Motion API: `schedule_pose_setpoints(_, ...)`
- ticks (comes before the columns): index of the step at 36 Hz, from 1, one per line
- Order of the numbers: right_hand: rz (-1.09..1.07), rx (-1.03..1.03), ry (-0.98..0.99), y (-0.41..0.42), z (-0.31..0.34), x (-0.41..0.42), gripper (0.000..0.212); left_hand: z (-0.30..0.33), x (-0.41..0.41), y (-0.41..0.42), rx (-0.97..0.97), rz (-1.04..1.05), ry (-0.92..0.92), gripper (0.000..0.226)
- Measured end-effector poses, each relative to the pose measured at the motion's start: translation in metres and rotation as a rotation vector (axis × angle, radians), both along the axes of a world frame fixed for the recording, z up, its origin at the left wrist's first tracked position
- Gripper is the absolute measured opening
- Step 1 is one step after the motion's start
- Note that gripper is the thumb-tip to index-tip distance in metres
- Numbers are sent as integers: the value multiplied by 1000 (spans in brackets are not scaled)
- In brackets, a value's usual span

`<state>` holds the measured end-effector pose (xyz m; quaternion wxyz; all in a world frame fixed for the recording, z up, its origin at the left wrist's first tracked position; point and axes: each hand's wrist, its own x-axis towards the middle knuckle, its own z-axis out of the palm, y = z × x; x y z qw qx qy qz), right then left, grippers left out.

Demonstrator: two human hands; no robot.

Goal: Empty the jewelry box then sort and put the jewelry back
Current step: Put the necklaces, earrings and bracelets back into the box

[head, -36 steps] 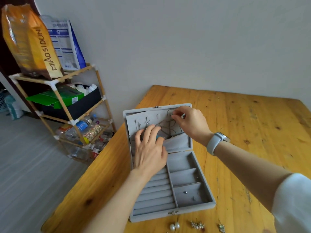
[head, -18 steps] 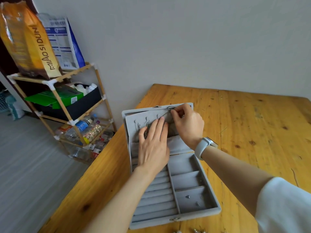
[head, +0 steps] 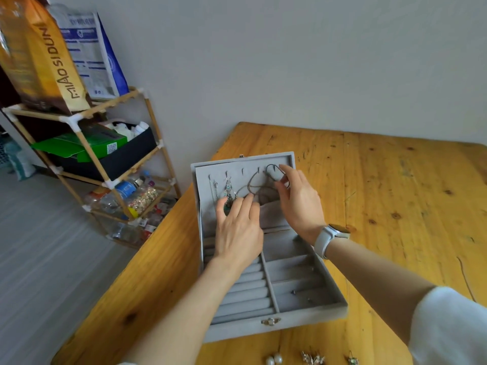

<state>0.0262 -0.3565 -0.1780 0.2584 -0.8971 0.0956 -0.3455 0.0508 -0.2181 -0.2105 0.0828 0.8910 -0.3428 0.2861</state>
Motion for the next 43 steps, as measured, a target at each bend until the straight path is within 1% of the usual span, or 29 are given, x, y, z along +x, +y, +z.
schedule_pose_setpoints(4, 65, -95, -99, -3, -3, -6, 36, -1, 0, 1, -22, -15, -28, 34)
schedule_pose_setpoints(7, 73, -169, -111, -6, -8, -6, 33, -5, -3, 3, -32, -27, -27, 37)
schedule_pose_setpoints(13, 140, -173, -158, -3, -14, -6, 23, -17, -11, 6, -94, -63, -74, 35)
schedule_pose_setpoints(16, 151, -229, -160, -1, -16, -6, 25, -20, -13, 6, -103, -78, -110, 31)
schedule_pose_setpoints(25, 198, -622, -85, -7, -26, -19, 21, -21, -15, 9, -110, -82, -115, 29)
schedule_pose_setpoints(27, 210, -644, -51, -9, -25, -25, 23, -20, -16, 11, -108, -88, -105, 30)
schedule_pose_setpoints(30, 192, -608, 23, -6, -20, -30, 26, -18, -18, 12, -117, -98, -101, 30)
schedule_pose_setpoints(33, 169, -591, 120, -1, -14, -29, 28, -15, -16, 12, -121, -83, -128, 27)
schedule_pose_setpoints(36, 195, -623, 185, 1, -10, -28, 31, -10, -14, 11, -119, -67, -165, 24)
schedule_pose_setpoints(43, 192, -712, 228, 3, -5, -28, 21, 0, -16, 12, -114, -68, -245, 23)
